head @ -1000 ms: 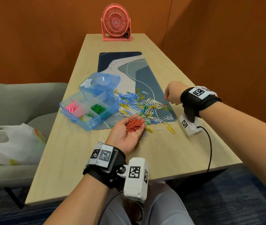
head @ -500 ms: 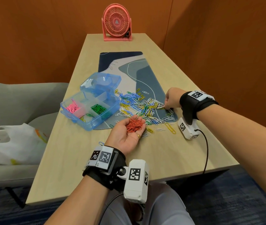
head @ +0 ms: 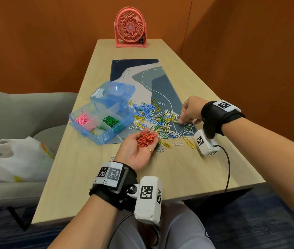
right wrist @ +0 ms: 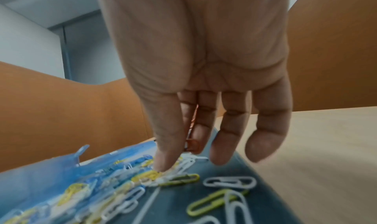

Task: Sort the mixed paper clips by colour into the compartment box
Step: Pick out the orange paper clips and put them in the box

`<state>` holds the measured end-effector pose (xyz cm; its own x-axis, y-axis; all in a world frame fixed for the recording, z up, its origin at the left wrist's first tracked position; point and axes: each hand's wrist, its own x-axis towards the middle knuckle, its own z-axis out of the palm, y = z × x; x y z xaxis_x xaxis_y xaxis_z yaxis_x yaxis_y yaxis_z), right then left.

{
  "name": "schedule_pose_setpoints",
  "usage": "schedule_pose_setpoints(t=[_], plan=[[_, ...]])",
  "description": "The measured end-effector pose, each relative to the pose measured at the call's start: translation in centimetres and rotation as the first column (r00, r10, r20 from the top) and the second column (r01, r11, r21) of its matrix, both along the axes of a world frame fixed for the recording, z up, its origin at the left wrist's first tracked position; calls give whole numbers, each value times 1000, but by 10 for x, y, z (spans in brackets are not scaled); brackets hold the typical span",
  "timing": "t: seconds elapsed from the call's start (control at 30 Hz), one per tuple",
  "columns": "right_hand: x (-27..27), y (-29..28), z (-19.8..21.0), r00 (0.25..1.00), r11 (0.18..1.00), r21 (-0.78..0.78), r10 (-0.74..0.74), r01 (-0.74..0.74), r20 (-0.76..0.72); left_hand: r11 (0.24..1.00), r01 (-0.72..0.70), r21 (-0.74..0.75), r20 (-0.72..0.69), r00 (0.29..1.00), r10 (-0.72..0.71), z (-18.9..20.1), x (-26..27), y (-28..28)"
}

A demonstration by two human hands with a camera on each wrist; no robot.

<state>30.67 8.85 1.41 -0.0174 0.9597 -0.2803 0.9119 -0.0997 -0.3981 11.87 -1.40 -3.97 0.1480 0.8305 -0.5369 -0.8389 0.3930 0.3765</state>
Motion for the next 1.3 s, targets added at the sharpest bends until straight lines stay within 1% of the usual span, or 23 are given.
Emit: schedule_pose_setpoints(t=[0.1, 0.2, 0.23, 0.3, 0.4, 0.47, 0.53, 0.6, 0.63, 0.7, 0.77, 0.83, 0.87, 0.97, 1.07, 1.13, 1.23, 1.3], plan=[[-2, 0, 6, 998, 1000, -13, 18, -19, -55, 1000, -1, 7, -7, 1000, 1, -1, 0, 0], [-8, -2, 15, 987, 999, -22, 27, -31, -158, 1000, 6, 4, -34, 999, -6, -1, 0, 1], [-13, -5, 18, 982, 998, -19, 50, -54, -182, 1000, 7, 0, -46, 999, -7, -1, 0, 1], [-26, -14, 24, 967, 987, -18, 153, -160, -203, 1000, -2, -7, -47, 999, 2, -2, 2, 4], [-51, -32, 27, 914, 936, -48, 327, -347, -241, 1000, -10, -16, -10, 1000, 10, -1, 5, 8], [-63, -36, 26, 891, 911, -67, 379, -406, -250, 1000, -24, -20, 33, 999, 25, -2, 5, 10], [-66, -30, 24, 909, 921, -41, 374, -387, -187, 999, -35, -30, 62, 997, 37, -4, 4, 12], [-64, -19, 20, 937, 937, 30, 349, -348, -13, 999, -29, -26, 46, 998, 30, -5, 2, 12], [-62, -14, 18, 934, 934, 62, 347, -353, 86, 1000, -25, -18, 38, 999, 25, -5, 1, 11], [-59, -7, 10, 889, 911, 48, 388, -411, 244, 1000, -20, -6, 27, 999, 20, -4, 0, 10], [-57, -6, 2, 836, 889, -41, 443, -456, 324, 1000, -17, 1, 15, 1000, 17, -3, -1, 10], [-54, -7, -1, 808, 877, -88, 471, -473, 352, 1000, -18, 1, 13, 1000, 18, -4, -1, 10], [-51, -8, 0, 809, 877, -88, 470, -472, 354, 1000, -16, 1, 11, 1000, 16, -5, -2, 10], [-44, -7, 3, 832, 893, -57, 437, -446, 341, 1000, -12, 4, 0, 1000, 12, -6, -1, 10], [-43, -1, 2, 858, 906, 24, 390, -422, 335, 1000, -10, 8, -1, 1000, 10, -5, -2, 9], [-48, 3, 1, 863, 903, 54, 387, -426, 325, 1000, -11, 11, -5, 1000, 11, -5, -3, 8], [-55, 6, -5, 829, 882, 5, 440, -470, 345, 1000, -21, 12, -1, 1000, 21, -4, -6, 7], [-55, 8, -8, 818, 872, -29, 470, -489, 330, 1000, -25, 17, 1, 1000, 25, -4, -8, 7]])
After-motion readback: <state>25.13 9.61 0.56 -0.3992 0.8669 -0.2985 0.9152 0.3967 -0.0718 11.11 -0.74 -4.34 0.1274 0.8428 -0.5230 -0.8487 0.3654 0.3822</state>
